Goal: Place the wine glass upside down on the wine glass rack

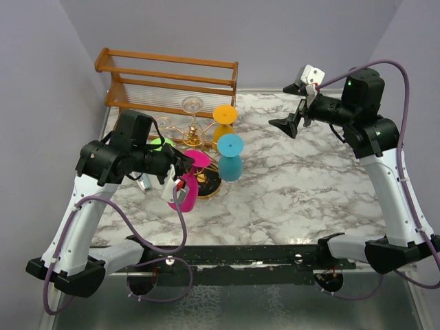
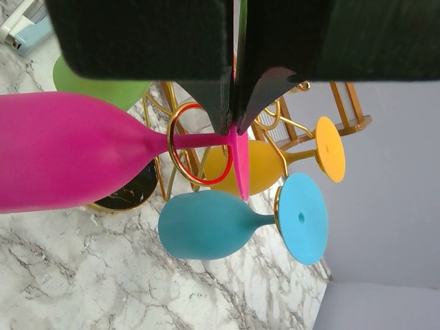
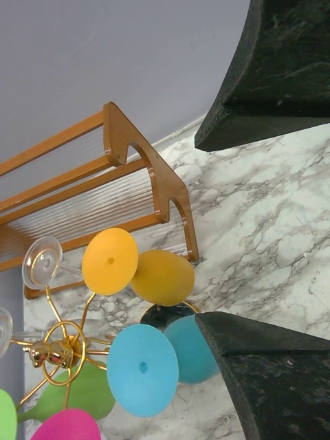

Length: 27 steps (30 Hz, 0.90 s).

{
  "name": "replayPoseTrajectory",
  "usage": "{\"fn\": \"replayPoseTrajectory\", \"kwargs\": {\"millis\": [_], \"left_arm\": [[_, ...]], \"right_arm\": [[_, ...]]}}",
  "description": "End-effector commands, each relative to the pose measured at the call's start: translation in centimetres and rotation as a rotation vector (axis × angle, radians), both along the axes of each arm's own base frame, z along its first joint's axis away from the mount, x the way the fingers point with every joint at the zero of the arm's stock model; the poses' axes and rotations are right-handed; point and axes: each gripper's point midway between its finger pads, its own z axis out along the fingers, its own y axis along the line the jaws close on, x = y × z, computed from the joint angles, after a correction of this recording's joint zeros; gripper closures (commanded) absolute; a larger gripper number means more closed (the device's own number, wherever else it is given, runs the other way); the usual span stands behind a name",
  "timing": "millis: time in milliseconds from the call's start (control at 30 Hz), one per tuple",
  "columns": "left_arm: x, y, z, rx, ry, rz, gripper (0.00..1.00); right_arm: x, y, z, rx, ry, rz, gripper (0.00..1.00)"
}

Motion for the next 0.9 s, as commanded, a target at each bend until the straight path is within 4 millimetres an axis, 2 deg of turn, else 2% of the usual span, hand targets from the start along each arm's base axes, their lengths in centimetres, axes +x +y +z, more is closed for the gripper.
{"fn": "replayPoseTrajectory", "kwargs": {"millis": [0,433,767,867], "left_arm": [[-1.7,-0.4,1.1,-0.038,0.007,-0.053,1.00],[-1.8,0.1,0.3,-0.006,0.010,-0.051,0.99],[-2.4,-0.4,2.1,-0.058,0.013,-0.064,0.99],[-2.5,-0.3,1.7,-0.048,0.017,-0.062,0.99]], "right_arm": [[-0.2,-0.5,0.1,-0.012,-0.016,-0.021,0.00],[0.0,-0.6,-0.1,-0.016,-0.014,-0.024,0.00],[0.0,-0.6,-0.3,-0.019,-0.013,-0.025,0.00],[0.1,-0.6,-0.3,-0.019,-0.011,-0.024,0.00]]}}
